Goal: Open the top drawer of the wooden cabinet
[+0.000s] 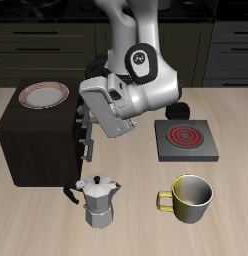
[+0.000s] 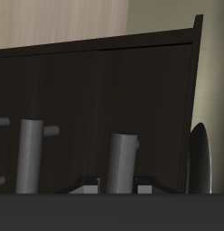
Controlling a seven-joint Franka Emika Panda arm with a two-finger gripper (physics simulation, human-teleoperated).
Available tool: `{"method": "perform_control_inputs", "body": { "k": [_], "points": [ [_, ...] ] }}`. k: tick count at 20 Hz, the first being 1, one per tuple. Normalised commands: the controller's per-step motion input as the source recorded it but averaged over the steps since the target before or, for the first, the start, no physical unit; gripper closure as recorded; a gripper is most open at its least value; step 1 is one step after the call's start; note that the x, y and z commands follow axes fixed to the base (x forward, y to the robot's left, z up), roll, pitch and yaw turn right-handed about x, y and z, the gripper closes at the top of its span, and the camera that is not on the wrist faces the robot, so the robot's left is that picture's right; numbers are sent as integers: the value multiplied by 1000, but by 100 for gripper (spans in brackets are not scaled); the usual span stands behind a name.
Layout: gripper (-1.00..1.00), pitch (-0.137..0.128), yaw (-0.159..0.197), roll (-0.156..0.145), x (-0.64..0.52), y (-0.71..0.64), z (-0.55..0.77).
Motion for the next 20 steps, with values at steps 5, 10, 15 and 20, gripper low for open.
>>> {"method": "perform_control_inputs", "body": {
  "k": [5, 10, 15, 20],
  "points": [
    [100, 4, -9, -24, 11, -239, -1],
    [100, -20, 1, 23, 55, 64, 8],
    [100, -24, -3, 47, 19, 318, 61],
    [100, -7, -9, 45, 89, 269, 56]
  ]
}}
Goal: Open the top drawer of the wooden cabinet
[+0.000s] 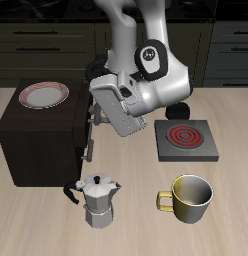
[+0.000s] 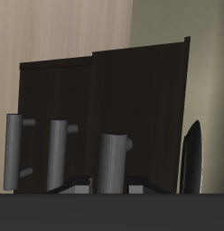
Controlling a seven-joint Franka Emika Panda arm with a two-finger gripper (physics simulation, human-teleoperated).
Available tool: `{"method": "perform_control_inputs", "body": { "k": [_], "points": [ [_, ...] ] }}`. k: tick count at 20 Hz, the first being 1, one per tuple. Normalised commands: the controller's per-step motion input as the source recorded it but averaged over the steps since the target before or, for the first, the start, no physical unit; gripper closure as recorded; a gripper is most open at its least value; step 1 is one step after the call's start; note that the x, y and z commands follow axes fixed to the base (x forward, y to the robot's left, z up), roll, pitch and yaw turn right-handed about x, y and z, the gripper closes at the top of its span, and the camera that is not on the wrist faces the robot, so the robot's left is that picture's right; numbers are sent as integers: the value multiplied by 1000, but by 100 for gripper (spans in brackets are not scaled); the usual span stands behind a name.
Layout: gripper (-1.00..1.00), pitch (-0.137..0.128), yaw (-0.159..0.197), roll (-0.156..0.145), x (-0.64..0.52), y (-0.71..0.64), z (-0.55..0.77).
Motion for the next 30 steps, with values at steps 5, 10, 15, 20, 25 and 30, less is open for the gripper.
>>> {"method": "perform_control_inputs", "body": {
  "k": [5, 10, 15, 20, 25, 30],
  "points": [
    [100, -16, -1, 33, -39, 342, 61],
    [100, -4, -17, 39, 24, 270, 69],
    [100, -25, -7, 43, -91, 287, 107],
    [100, -35, -4, 101, -83, 528, 96],
    [100, -16, 7, 102, -165, 655, -28],
    [100, -24, -1, 81, -220, 406, 29]
  ]
}}
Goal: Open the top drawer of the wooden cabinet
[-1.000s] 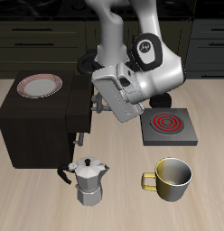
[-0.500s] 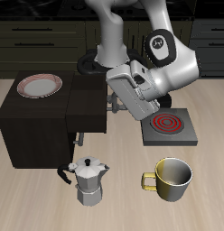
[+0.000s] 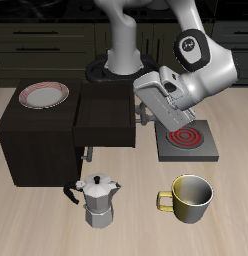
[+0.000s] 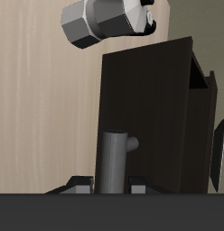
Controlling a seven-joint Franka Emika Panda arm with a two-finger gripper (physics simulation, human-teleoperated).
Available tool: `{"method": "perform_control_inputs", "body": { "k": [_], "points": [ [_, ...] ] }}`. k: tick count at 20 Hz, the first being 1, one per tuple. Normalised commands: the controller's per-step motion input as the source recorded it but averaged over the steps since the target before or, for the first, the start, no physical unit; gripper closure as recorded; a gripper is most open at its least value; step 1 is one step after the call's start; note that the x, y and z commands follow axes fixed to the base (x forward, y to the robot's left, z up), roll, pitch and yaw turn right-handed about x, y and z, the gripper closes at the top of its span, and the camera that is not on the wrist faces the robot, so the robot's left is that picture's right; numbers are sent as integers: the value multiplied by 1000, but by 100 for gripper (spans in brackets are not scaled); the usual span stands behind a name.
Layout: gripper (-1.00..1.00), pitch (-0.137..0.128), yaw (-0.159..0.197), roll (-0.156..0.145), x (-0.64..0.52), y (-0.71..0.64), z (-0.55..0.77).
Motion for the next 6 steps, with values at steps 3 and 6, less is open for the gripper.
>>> {"method": "perform_control_inputs", "body": {
  "k": [3, 6],
  "points": [
    [100, 1, 4, 17, -44, 55, 35],
    [100, 37, -22, -10, -6, -64, -20]
  ]
}}
